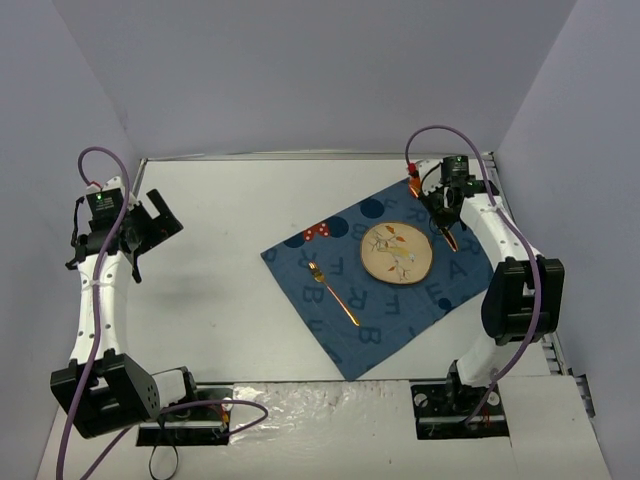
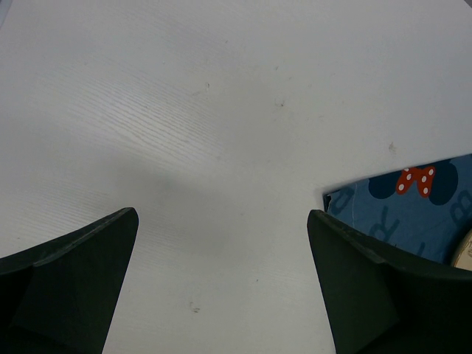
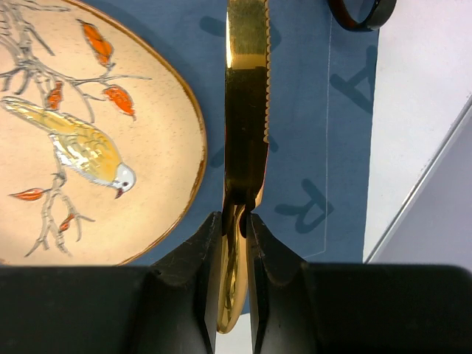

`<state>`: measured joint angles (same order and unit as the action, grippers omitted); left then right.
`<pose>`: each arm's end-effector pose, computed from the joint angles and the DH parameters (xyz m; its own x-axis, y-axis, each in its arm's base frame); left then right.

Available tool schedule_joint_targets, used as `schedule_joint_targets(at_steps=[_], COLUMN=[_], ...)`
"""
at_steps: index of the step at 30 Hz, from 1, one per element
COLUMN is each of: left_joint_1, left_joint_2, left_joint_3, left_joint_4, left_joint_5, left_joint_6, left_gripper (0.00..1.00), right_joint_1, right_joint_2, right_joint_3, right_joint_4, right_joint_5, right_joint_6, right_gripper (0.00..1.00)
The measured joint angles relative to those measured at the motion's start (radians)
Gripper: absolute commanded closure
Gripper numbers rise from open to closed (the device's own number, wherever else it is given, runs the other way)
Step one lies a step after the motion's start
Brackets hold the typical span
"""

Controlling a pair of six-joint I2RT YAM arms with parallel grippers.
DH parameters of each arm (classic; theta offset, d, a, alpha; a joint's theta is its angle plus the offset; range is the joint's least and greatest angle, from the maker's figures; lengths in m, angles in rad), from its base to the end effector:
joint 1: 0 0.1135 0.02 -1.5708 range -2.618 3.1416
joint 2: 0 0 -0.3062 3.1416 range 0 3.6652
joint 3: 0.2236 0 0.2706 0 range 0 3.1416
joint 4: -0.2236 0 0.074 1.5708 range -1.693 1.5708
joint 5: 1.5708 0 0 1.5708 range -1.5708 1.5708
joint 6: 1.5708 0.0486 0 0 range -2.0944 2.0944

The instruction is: Set the dinner table for one person

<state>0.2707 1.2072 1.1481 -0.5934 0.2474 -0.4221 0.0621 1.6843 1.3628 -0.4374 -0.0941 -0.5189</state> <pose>0.2675 0.0619 0.3705 -0.5043 -0.5522 -0.6639 -0.3051 0.8332 -0.4612 0.4117 0.0302 0.3071 -0.5320 -0.5278 -0.6621 -0.4533 0.8380 -0.3037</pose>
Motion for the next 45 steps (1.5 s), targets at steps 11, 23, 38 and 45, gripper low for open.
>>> schedule_joint_targets(at_steps=[11, 23, 38, 45], left_joint_1=[0.0, 0.0, 0.0, 0.0], left_joint_2=[-0.013, -0.013, -0.013, -0.013], left_joint_3=[-0.008, -0.013, -0.013, -0.013], left_joint_4=[0.006, 0.008, 0.008, 0.008], left_joint_5=[0.015, 0.012, -0.006, -0.009], left_joint_6=[-0.001, 0.0, 0.0, 0.0], left_gripper=[0.03, 0.03, 0.03, 0.03], right_joint_1=[-0.091, -0.133, -0.133, -0.132], right_joint_2=[0.15, 0.272, 0.31, 0.32], right_joint_3=[-0.032, -0.037, -0.029, -0.018], right_joint_4=[0.113, 0.191, 0.24, 0.251], right_joint_5=[0.038, 0.069, 0.087, 0.087], right_joint_6=[-0.056, -0.111, -0.178, -0.188], right_gripper=[1.0, 1.0, 1.0, 0.99])
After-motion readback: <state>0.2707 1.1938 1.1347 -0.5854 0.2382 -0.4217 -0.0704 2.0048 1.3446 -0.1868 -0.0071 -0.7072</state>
